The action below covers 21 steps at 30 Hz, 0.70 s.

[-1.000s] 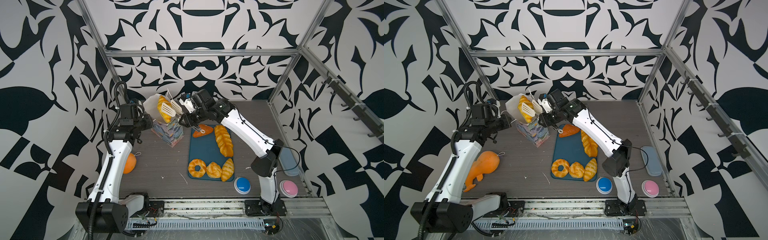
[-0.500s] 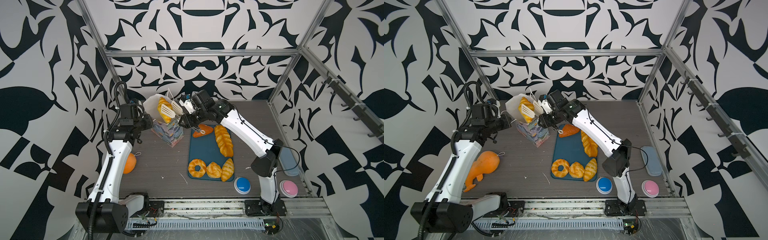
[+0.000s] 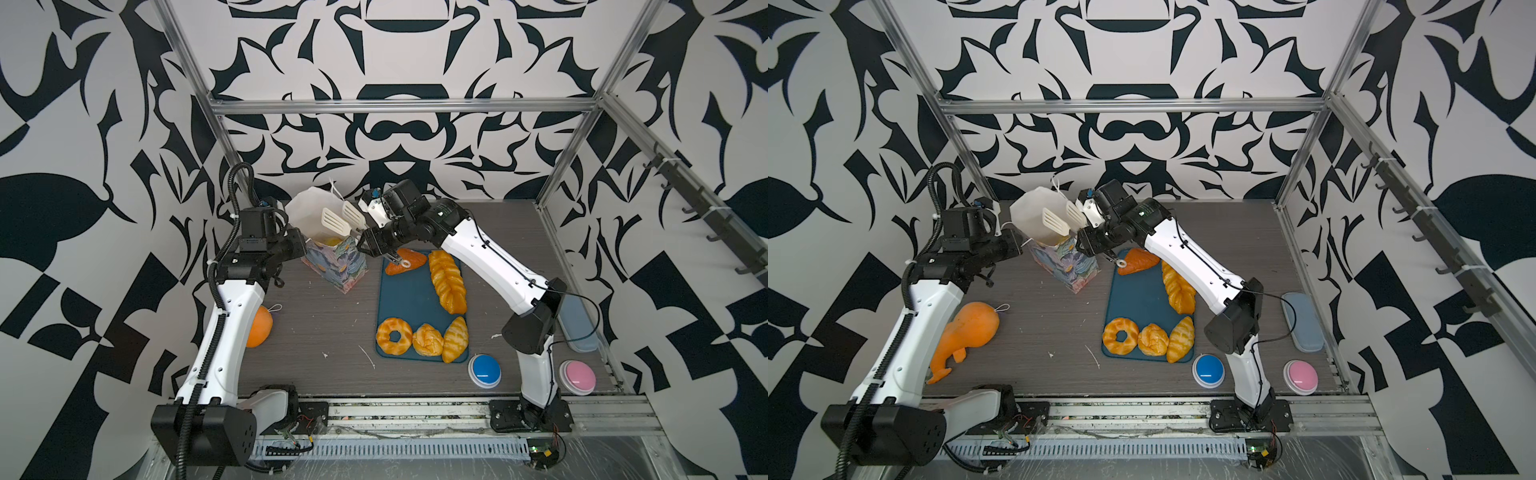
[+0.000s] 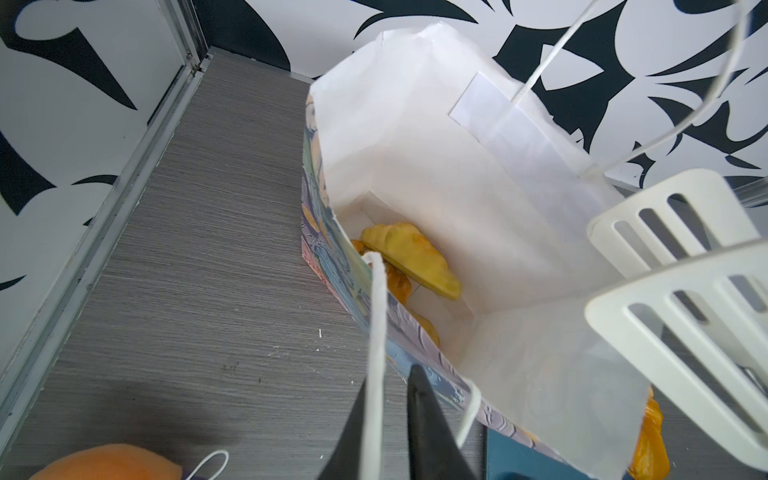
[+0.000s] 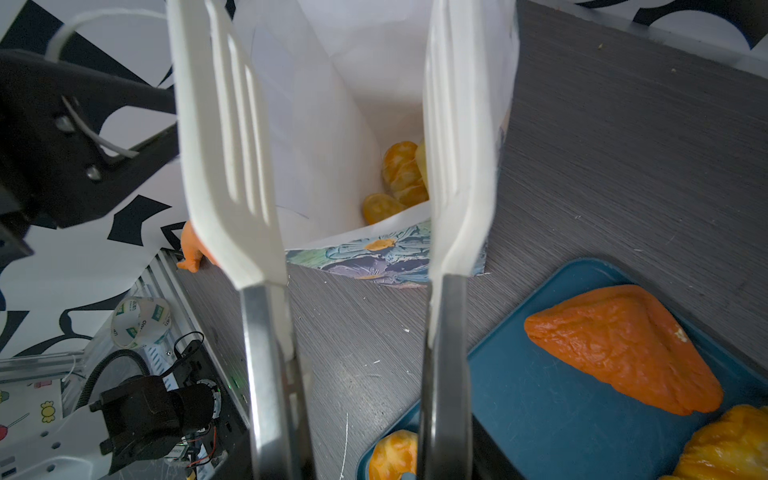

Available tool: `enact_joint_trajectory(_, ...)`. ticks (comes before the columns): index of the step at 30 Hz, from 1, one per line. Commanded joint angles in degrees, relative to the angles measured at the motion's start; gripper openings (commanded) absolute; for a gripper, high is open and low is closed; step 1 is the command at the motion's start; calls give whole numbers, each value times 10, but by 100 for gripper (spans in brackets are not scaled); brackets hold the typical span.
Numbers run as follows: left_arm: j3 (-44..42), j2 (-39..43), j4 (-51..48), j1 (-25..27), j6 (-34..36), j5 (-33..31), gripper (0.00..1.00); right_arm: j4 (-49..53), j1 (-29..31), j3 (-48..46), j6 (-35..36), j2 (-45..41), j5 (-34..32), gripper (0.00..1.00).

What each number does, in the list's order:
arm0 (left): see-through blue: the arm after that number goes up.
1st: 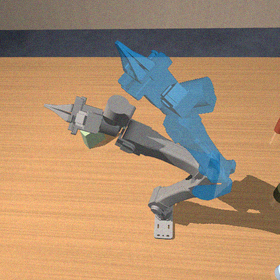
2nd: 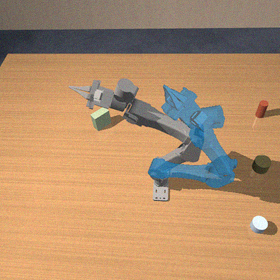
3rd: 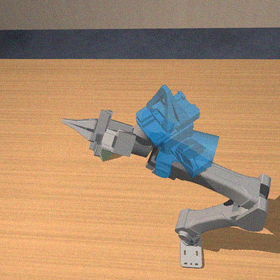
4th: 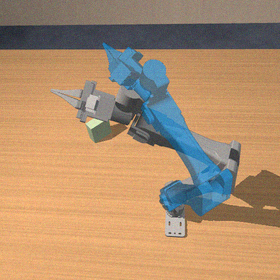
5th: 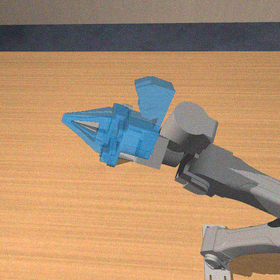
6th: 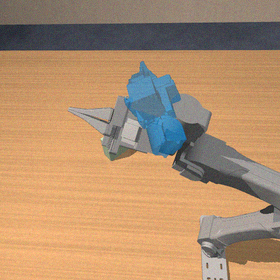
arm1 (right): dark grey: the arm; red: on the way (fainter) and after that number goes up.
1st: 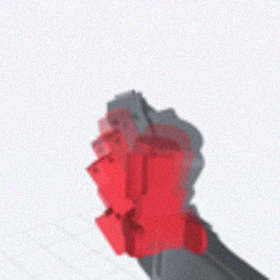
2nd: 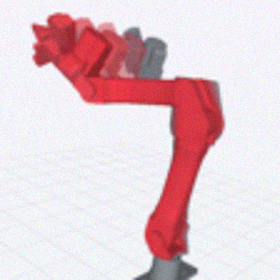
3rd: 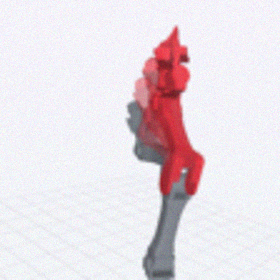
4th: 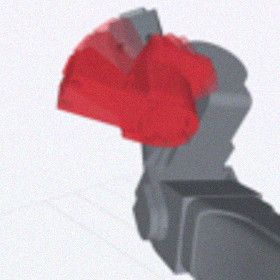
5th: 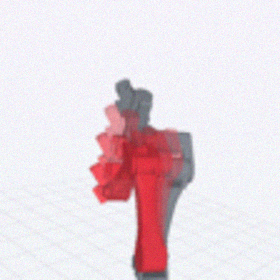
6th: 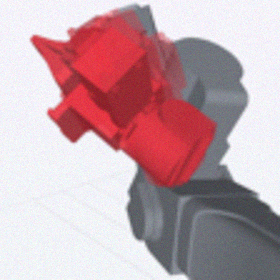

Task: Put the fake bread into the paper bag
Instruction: 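Lower the croissant into the bag and open the tongs with the right gripper, then swing the empty tongs back over the bread tray with the right gripper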

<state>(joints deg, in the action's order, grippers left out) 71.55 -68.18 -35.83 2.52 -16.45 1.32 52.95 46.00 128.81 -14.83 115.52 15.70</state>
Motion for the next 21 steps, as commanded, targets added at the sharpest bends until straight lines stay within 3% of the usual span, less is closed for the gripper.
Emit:
enact_joint_trajectory(1,-8,8,-5,-3,-1,3,15,-20,1,14,5,-56,-6,55)
enact_joint_trajectory(10,-7,8,-7,-3,1,-3,9,-24,1,-19,5,-96,-20,54)
enact_joint_trajectory(21,13,-6,-15,-6,6,-18,5,-68,1,-199,-2,-222,-52,54)
